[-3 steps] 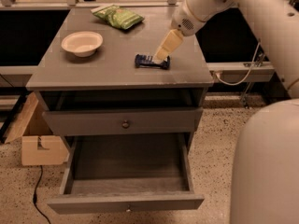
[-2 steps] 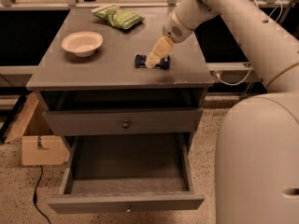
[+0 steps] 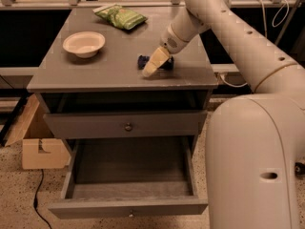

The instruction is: Place rxbar blueberry into middle drawer

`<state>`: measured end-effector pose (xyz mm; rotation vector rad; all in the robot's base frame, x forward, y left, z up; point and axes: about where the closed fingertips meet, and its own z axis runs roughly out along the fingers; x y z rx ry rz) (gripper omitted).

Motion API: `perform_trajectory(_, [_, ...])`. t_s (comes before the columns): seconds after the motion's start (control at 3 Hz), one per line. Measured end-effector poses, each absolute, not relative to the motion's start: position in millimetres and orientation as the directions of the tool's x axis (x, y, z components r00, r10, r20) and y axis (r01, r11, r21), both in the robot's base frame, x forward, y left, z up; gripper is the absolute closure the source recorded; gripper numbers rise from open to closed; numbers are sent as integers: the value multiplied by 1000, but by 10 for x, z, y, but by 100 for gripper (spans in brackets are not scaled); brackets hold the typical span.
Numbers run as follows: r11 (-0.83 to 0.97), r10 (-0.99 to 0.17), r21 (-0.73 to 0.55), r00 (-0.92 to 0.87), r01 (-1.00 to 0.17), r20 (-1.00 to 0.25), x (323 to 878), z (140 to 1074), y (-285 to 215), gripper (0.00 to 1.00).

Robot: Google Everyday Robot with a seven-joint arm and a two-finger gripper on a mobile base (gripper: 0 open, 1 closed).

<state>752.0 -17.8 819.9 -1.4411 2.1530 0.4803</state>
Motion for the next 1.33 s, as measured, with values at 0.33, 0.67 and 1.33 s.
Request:
perform_trajectory(0.33, [415,-738,26,-354,-909,-575,7521,8134,-321,27])
perform_trajectory(0.67, [415,-738,26,-354,-909,-575,7525,8194,-318,58])
perform_trajectory(1.33, [415,-738,26,-353,-909,-575,7524,8293,-318,100])
